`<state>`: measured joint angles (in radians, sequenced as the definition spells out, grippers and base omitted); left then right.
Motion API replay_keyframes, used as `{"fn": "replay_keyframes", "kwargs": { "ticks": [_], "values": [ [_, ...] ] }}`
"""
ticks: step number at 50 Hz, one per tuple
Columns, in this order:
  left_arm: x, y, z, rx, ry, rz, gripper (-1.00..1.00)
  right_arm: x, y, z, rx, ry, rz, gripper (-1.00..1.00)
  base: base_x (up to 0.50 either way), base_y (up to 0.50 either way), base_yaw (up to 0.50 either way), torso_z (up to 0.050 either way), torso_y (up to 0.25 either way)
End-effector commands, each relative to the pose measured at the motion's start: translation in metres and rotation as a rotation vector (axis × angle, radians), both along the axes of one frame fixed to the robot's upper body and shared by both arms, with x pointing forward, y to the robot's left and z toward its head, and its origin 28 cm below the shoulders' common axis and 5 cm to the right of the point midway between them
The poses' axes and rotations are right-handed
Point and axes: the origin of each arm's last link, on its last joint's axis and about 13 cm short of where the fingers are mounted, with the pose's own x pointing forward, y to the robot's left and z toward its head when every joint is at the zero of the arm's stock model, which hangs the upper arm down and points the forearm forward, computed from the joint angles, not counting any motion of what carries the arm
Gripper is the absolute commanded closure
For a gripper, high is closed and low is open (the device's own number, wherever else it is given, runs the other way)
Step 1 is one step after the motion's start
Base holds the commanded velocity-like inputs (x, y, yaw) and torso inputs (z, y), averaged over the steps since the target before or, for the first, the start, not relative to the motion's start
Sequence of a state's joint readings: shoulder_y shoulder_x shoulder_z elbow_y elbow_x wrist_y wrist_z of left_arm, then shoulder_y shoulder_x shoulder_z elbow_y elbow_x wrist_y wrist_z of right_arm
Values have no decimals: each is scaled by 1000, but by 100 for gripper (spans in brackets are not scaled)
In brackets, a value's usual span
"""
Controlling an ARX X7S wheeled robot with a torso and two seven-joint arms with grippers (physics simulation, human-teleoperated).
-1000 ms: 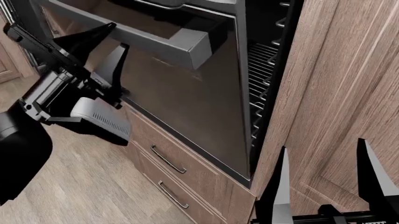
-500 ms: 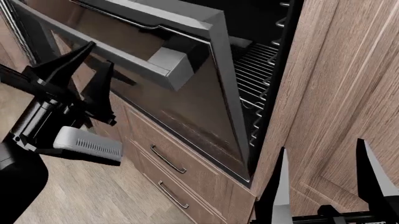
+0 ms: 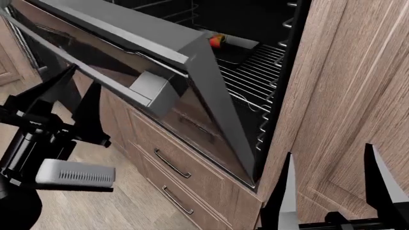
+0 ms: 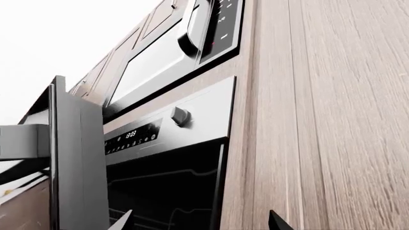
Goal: Open the oven door
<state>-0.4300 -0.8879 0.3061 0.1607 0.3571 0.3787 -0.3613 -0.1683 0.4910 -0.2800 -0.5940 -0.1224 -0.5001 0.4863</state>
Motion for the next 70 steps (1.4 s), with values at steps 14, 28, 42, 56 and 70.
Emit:
{"fn": "replay_keyframes", "kwargs": {
  "ticks": [14,28,42,56,70],
  "values": [
    [-28,-8,14,-75,-171,-98,100,0,0,-1,0,3,1,-100,-1,-2,0,1,4],
    [-42,-2,-2,-97,-196,-91,100,0,1,-1,-2,4,5,-100,-1,-2,0,1,5],
    [-53,4,-21,-131,-224,-92,100,0,1,-1,-3,3,5,-100,-1,-1,0,1,4],
    [-61,3,-33,-145,-213,-76,100,0,1,-1,-3,3,6,-100,0,0,0,1,4],
    [-65,4,-45,-153,-193,-68,100,0,1,-1,5,2,11,-100,0,0,0,1,4]
  ]
}}
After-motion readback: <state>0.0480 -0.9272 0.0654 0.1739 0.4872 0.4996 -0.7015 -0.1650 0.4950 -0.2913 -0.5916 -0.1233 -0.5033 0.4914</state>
